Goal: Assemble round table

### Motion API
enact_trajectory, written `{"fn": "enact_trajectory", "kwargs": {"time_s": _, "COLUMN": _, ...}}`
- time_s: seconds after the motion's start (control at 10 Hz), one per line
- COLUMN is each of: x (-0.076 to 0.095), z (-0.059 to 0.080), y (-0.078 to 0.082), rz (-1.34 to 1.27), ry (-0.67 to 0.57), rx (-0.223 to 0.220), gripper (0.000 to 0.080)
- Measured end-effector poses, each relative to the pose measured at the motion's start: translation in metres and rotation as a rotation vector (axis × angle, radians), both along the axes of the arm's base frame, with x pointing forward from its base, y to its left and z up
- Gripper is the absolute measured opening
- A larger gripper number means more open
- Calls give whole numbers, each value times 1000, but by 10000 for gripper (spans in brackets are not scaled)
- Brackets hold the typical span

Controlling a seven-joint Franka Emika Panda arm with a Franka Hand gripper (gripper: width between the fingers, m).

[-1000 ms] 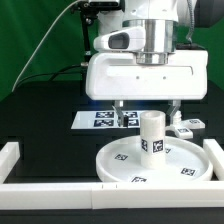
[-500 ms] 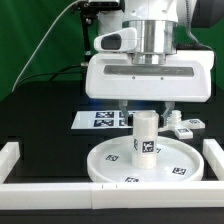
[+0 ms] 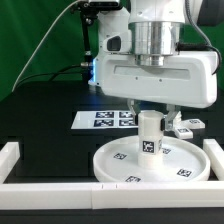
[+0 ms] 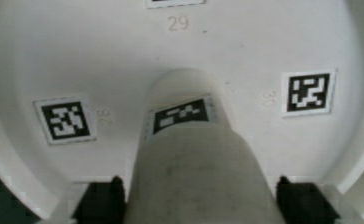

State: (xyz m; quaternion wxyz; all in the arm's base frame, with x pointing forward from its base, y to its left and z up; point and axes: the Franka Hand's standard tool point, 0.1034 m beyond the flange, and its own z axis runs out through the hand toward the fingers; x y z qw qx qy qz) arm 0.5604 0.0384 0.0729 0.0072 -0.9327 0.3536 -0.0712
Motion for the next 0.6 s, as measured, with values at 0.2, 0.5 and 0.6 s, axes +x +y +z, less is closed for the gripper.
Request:
{"fn": "enact_trajectory", "kwargs": {"time_s": 0.2, "x": 0, "z": 0, "y": 2, "rz": -246, "ry": 1, "rx": 52, "gripper": 409}}
{"fn": "enact_trajectory", "kwargs": {"time_s": 0.5, "x": -1, "z": 0, "y": -2, "rz": -579, "ry": -18, "rx": 148, "gripper": 410}}
{"fn": "enact_trajectory", "kwargs": {"time_s": 0.6, "x": -2, "z": 2, "y": -8, "rz": -660, "ry": -24, "rx": 181, "gripper": 412}}
